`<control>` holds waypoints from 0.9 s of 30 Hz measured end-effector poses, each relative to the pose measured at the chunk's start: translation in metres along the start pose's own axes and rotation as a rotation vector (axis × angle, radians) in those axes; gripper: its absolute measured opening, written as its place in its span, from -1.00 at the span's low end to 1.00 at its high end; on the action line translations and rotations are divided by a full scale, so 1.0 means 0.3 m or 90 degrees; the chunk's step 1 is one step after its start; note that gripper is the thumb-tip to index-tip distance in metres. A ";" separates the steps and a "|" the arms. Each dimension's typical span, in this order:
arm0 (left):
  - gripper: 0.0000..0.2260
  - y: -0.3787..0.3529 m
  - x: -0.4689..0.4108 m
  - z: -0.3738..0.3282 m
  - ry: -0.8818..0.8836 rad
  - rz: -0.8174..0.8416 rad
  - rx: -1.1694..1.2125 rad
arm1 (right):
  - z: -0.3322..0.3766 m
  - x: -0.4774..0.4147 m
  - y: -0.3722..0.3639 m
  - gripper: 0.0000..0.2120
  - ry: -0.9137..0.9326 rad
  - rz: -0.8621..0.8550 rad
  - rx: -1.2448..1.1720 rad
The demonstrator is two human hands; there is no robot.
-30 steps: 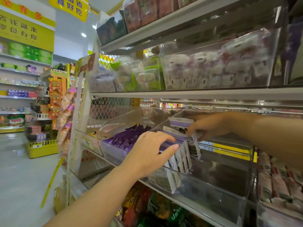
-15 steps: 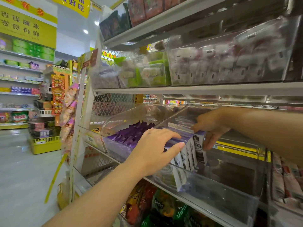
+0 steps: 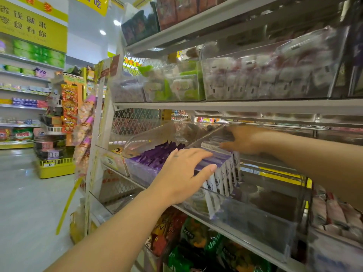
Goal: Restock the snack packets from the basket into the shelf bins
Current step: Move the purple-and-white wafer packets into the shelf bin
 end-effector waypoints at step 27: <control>-0.79 -0.449 1.639 0.419 0.708 0.069 0.095 | 0.870 0.760 -1.466 -0.65 0.403 0.362 -0.027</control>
Point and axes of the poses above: each hand's wrist, its own x-axis away from the middle knuckle, its own y-axis out of the back of the hand, z = x × y, the point moved 6 cm from there along -x, towards the middle knuckle, and after that the axes turned 3 degrees about -y, right-handed, at the moved point
